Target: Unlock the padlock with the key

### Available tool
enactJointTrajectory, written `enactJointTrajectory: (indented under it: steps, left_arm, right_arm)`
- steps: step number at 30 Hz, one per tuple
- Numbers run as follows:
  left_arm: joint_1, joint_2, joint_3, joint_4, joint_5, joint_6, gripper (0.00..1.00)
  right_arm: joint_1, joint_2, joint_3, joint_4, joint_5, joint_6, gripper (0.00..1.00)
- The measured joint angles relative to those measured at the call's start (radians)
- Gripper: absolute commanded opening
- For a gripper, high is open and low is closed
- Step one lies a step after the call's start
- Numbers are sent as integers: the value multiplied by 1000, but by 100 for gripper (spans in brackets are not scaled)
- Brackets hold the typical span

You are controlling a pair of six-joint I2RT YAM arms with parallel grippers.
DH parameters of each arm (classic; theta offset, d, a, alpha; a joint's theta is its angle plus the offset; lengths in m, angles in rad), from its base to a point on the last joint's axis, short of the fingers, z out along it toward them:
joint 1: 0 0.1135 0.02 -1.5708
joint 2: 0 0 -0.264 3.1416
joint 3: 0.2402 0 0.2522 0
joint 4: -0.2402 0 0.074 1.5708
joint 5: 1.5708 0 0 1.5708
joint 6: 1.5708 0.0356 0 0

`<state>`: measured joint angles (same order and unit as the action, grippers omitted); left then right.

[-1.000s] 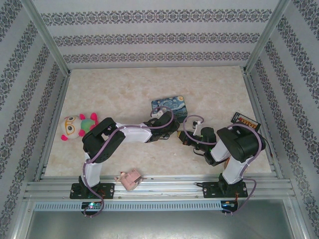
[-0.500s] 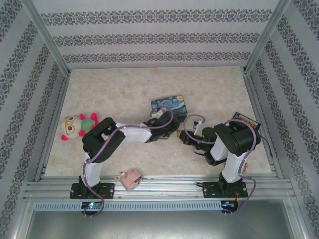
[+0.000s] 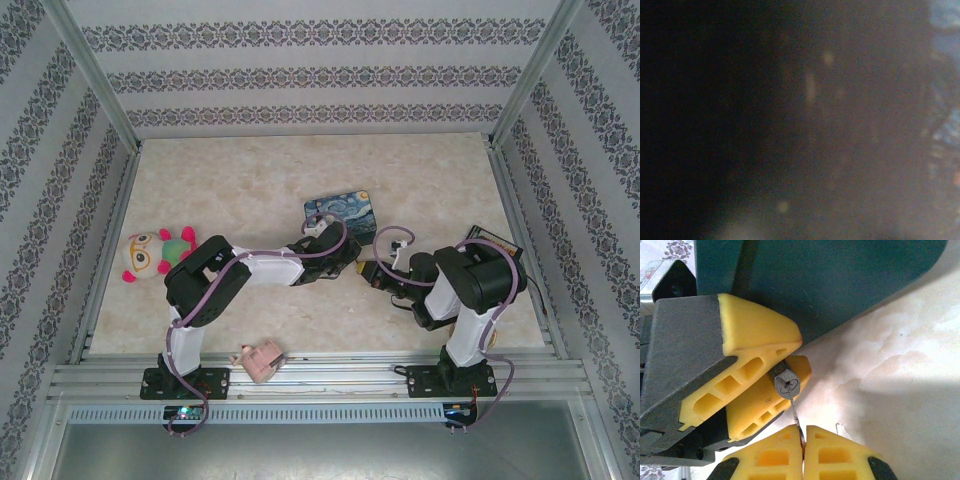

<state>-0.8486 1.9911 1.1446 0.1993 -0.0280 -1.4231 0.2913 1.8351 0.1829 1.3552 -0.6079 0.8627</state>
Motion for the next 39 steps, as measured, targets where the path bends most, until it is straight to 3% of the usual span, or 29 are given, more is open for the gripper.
enactJointTrajectory:
  steps: [14, 39]
  left_arm:
    - [6, 0, 0, 27, 28, -21, 7]
    - [6, -6, -19, 60, 36, -30, 7]
  right_arm:
    - [-67, -1, 23, -28, -120, 26, 0]
    - [-67, 12, -3, 23, -108, 6, 0]
